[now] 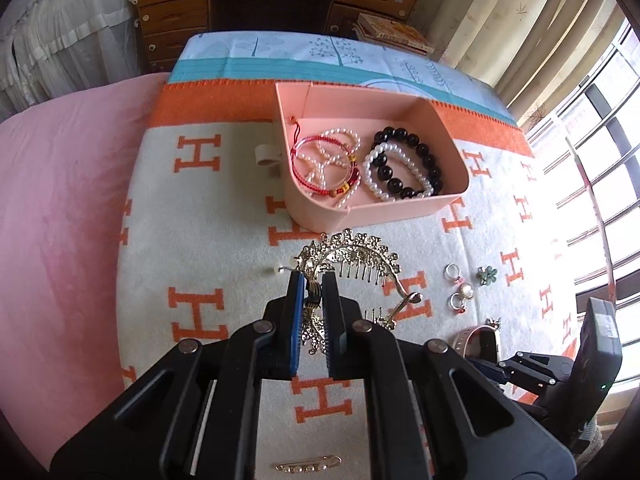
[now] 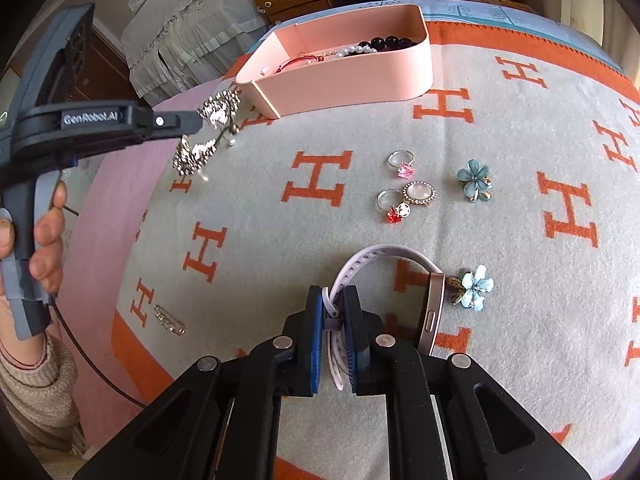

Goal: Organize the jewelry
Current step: 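Carry the watch and brooch over the pink tray and open both tools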

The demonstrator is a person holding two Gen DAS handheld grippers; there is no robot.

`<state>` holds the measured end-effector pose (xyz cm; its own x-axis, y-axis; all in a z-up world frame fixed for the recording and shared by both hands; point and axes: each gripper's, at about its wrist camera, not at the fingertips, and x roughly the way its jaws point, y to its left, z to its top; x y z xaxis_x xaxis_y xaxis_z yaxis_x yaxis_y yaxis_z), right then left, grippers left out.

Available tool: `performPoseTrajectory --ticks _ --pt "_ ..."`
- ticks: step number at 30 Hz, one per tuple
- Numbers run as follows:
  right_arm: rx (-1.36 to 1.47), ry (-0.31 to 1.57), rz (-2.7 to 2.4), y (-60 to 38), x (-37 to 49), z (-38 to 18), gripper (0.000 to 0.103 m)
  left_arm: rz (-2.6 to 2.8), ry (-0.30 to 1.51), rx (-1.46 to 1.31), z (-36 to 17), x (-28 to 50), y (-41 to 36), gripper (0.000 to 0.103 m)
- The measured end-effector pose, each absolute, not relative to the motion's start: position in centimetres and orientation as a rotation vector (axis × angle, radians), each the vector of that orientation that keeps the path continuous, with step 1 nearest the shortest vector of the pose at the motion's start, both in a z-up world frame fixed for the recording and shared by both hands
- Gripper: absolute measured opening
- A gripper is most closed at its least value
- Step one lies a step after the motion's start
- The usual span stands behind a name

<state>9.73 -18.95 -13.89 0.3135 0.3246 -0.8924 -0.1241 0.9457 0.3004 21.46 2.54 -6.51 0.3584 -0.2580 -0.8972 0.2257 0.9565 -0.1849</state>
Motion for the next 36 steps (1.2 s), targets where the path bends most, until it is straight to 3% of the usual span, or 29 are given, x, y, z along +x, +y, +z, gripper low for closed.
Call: performPoseTrajectory --ticks 10,18,29,32,36 --pt "0.200 1.065 0.300 -19.3 11.8 -6.6 0.010 -0.285 1.084 -0.074 -2.4 26.1 1.5 0.007" --pt "0.228 0.961 0.271 -20.9 15.4 -2.0 0.010 -0.241 1.119 -0.182 -5.7 31.8 0.2 0.006" --pt "0.324 0.959 0.259 -23.2 21.4 -1.2 0.010 -0.241 1.213 -0.211 -11.0 33.5 0.2 0.008" --pt "0.327 0.944 0.259 -22.7 23.0 -0.7 0.010 -0.280 1.202 -0.233 -10.2 32.2 0.7 0.014" --pt "0.304 0.950 0.247 -21.5 25.5 -0.7 0.010 -0.327 1.148 -0.267 -8.2 29.7 1.9 0.045"
